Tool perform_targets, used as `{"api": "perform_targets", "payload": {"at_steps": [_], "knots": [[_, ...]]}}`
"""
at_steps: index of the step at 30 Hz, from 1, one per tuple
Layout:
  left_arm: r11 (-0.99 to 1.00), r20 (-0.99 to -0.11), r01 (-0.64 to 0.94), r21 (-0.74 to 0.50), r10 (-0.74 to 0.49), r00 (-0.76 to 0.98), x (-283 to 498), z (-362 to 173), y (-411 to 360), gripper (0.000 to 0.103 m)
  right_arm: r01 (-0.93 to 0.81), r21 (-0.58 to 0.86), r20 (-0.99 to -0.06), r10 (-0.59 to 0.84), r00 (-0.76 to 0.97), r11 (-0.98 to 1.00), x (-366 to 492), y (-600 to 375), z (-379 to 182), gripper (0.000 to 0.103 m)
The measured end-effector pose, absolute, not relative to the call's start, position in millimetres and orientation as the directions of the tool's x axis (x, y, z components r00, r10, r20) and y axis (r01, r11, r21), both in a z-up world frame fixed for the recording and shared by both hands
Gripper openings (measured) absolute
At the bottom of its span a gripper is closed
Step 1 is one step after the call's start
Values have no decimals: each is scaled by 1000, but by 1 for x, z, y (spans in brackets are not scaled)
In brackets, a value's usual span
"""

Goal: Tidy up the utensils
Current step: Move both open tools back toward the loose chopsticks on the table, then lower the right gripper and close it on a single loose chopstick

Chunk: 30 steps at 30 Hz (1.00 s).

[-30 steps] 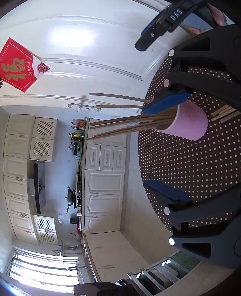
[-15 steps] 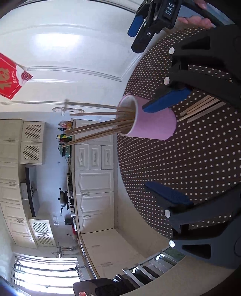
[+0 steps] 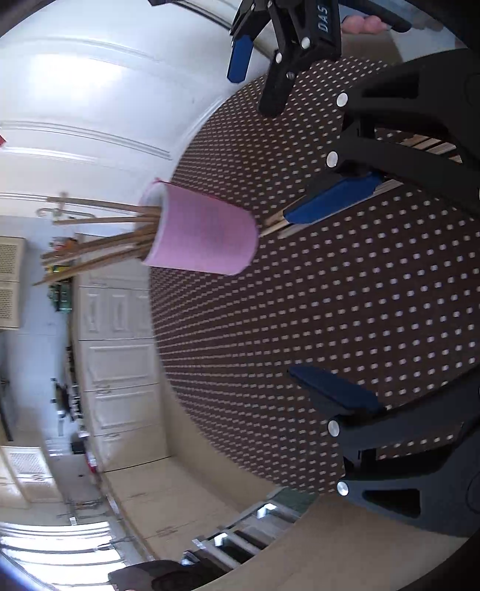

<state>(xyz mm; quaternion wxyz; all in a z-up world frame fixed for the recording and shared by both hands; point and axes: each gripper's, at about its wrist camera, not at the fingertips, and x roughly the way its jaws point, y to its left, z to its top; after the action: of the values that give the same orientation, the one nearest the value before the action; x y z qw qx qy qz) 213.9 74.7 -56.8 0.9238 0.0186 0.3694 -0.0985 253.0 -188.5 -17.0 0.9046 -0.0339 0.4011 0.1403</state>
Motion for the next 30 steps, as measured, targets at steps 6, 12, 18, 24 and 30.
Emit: {"api": "perform_targets", "payload": {"at_steps": [6,12,18,24,30], "knots": [[986,-765,157,-51,-140,629,213,-68,80,78,-307,89,-824,243,511,948,270,-176,-29,95],[991,-832,122,-49,-108,544,215,-77,88,78,-342,23,-884,179,432,939,280,-157,-43,95],[991,-865,116,-70,-118,488,214,-80,95,78,-357,-36,-918,111,382,933,286,-138,-58,95],[990,-885,117,-76,-120,449,215,-87,98,78,-347,-12,-941,107,322,938,301,-130,-68,95],[989,-890,122,-82,-128,439,214,-92,93,78,-340,-30,-957,71,281,940,313,-120,-77,95]]}}
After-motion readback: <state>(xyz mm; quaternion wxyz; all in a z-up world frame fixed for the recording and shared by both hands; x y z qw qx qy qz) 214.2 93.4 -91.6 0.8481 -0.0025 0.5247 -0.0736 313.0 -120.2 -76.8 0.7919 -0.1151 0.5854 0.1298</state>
